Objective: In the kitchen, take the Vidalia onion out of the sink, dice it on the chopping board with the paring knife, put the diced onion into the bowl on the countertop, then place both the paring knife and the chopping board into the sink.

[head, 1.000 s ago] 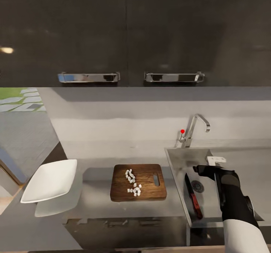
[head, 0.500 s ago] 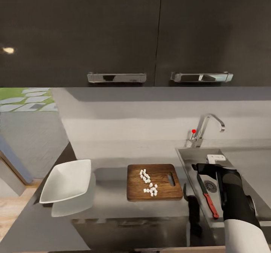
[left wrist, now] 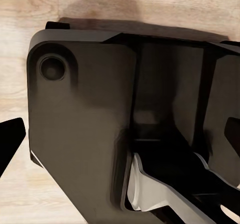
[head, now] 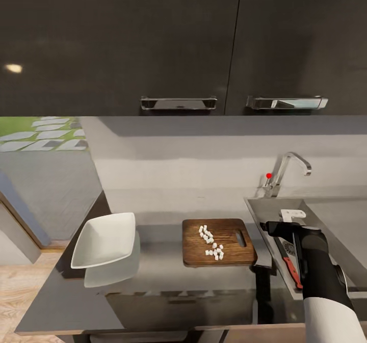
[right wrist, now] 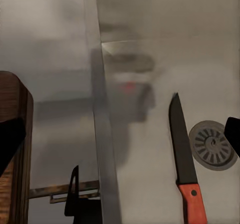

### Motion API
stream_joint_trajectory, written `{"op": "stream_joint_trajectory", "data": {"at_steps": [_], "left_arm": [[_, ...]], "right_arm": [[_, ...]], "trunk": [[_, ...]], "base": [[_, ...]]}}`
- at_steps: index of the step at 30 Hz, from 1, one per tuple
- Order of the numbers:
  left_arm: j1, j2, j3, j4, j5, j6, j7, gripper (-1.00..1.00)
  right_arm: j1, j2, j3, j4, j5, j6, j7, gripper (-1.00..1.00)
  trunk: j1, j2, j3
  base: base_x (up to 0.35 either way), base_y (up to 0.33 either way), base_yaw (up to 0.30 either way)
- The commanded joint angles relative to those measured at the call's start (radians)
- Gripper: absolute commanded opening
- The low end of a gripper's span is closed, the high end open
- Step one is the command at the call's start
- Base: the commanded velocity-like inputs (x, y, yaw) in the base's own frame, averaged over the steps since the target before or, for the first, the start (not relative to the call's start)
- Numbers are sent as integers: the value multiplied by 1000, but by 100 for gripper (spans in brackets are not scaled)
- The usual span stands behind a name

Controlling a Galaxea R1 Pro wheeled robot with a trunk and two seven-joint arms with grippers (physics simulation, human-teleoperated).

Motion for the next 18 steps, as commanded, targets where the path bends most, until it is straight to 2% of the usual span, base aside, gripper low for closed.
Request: {"op": "stream_joint_trajectory", "data": {"at_steps": [1,5,10,18], "left_arm": [[-2,-1,-8,5,11,-5,-6,100],[-2,-1,-8,5,11,-5,-6,100],[-2,-1,-8,5,11,-6,-6,100],[-2,-1,-8,5,11,-8,-6,100]], "right_arm": [[-2,0,-1,-1,11,3,10,100],[-1,1,0,-1,11,3,10,100],[-1,3,2,-1,11,3,10,100],[-1,4,2,4,10,3,10,100]], "trunk": [[1,-2,-2],[1,-2,-2],[1,-2,-2],[1,-2,-2]], "base": [[-1,1,0],[0,14,0],[0,131,0],[0,9,0]]}}
